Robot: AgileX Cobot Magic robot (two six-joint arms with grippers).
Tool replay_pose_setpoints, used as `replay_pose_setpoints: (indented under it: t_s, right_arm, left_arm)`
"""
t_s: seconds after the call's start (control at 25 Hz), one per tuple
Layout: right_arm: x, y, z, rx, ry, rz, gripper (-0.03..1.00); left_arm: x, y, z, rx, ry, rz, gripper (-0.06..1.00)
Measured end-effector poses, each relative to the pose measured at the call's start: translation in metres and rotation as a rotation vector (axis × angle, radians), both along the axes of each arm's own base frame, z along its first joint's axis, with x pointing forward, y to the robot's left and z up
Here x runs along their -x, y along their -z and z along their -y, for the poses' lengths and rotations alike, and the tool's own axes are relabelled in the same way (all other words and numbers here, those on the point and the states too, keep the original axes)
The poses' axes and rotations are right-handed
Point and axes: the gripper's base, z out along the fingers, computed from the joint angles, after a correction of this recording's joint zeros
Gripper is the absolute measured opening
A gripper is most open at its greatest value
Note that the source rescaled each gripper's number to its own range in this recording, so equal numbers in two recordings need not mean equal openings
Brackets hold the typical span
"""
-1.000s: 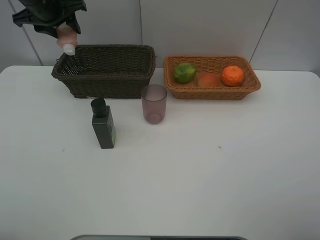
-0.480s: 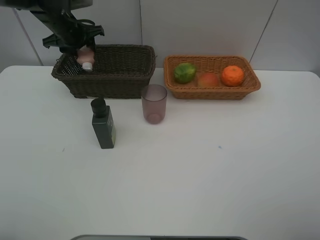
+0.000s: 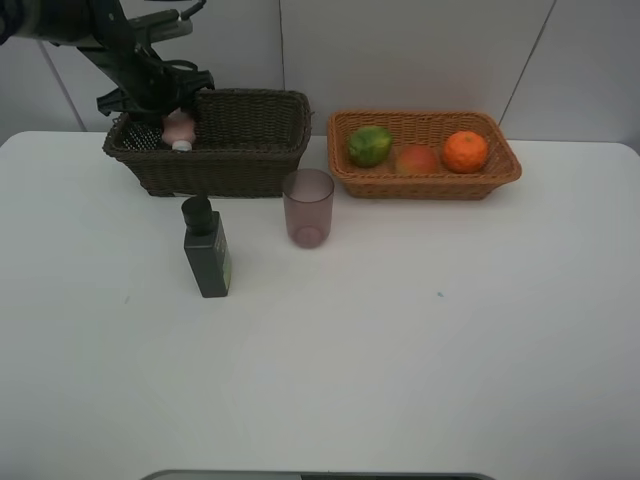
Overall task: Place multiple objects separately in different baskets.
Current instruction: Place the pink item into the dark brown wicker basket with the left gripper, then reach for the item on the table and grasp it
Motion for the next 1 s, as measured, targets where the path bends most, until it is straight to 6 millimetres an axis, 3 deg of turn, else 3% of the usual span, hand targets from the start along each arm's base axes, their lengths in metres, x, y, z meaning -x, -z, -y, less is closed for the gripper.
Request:
replay_pose_setpoints:
  t_s: [0.16, 0.32, 0.4, 0.72, 1.0]
  right_arm:
    - [0.000, 0.000, 0.000, 0.000, 0.000, 0.000, 0.71]
    - [0.000, 0.000, 0.000, 0.000, 0.000, 0.000, 0.71]
    - [0.000, 0.000, 0.000, 0.000, 0.000, 0.000, 0.71]
    - [0.000, 0.000, 0.000, 0.000, 0.000, 0.000, 0.71]
    - [0.000, 0.000, 0.000, 0.000, 0.000, 0.000, 0.71]
  left_arm:
    - [0.000, 0.000, 0.001, 0.014, -0.006, -0.003, 0.67]
    - [0.000, -0.001, 0.001, 0.016, -0.003, -0.003, 0.93]
    - [0.000, -0.001, 0.001, 0.016, -0.003, -0.002, 0.98]
    - [0.002, -0.011, 0.003, 0.016, 0.004, 0.006, 1.00]
    - [0.020, -0.037, 0.023, -0.021, 0.102, -0.055, 1.00]
